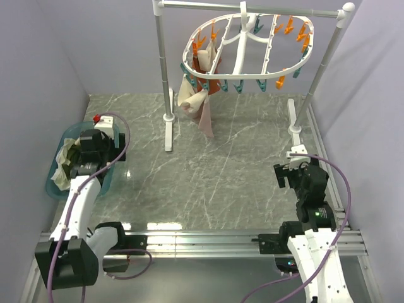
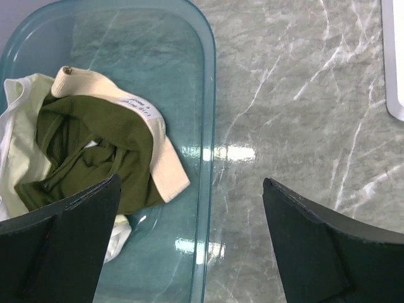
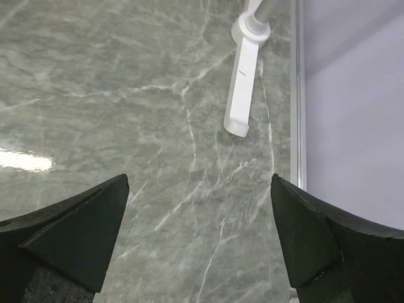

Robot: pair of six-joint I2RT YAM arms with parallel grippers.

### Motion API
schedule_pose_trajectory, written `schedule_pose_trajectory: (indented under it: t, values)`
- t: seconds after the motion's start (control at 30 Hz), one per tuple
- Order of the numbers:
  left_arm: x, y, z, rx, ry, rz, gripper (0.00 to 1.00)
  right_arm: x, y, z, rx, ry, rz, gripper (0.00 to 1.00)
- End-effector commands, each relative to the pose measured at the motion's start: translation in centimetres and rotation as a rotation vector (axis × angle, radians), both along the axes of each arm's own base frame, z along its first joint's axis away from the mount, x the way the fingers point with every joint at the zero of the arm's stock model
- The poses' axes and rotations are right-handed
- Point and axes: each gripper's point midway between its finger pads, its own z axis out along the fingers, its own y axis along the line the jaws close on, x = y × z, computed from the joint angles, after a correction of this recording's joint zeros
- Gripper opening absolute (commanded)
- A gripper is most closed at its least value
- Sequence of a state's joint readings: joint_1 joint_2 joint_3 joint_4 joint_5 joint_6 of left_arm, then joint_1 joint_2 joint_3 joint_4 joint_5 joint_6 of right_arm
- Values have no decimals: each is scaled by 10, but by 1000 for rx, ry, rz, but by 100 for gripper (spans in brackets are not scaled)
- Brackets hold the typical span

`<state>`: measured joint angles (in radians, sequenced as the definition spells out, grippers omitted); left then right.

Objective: Clip the underwear to the hanger

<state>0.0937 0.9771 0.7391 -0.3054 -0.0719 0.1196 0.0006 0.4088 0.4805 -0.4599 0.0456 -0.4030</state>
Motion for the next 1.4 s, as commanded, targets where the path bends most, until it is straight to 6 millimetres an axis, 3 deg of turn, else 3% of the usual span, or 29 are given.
schedule_pose_trajectory:
  t: [0.0,0.07,0.1,0.17,0.2,0.27,0.3,0.33,0.37,0.43,0.47,0.5,0.6,0.73,0.83,1.03,1.13,1.37]
  values:
    - [22,-6,42,-4,-72,-42,99,4,12,31,2,-53,80,100]
    - [29,-8,45,-7,-47,-58,99,7,15,31,12,-39,93,100]
    - [37,-9,65,-5,-81,-71,99,8,16,31,13,-35,99,100]
    - [45,-11,69,-4,-54,-96,99,11,18,34,18,-24,104,100]
    - [52,-11,91,-3,-92,-100,99,12,18,35,20,-20,108,100]
    - [64,-10,93,-8,-62,-101,99,15,18,38,19,-1,111,100]
    - [67,-10,108,-14,-55,-98,99,17,19,38,19,11,114,100]
    - [70,-6,109,-14,-33,-79,99,20,19,32,21,45,114,100]
    - [79,-1,97,-26,20,-65,99,21,19,35,22,59,113,100]
    - [80,6,104,-44,75,-38,99,25,19,29,28,113,112,100]
    - [82,16,93,-56,121,-13,99,26,14,31,34,122,88,100]
    - [84,21,97,-58,125,-1,99,27,15,29,39,136,91,100]
    - [73,49,75,-74,210,70,97,31,20,24,59,159,113,100]
    - [50,95,43,-98,309,186,91,32,24,16,76,184,133,100]
    - [31,116,10,-120,397,233,85,32,25,8,75,210,142,100]
    - [19,123,-46,-109,482,207,81,32,31,-5,104,257,158,100]
    - [25,124,-67,-119,504,192,82,34,33,-6,122,279,159,100]
    - [56,128,-91,-173,496,171,84,37,33,-6,132,306,154,100]
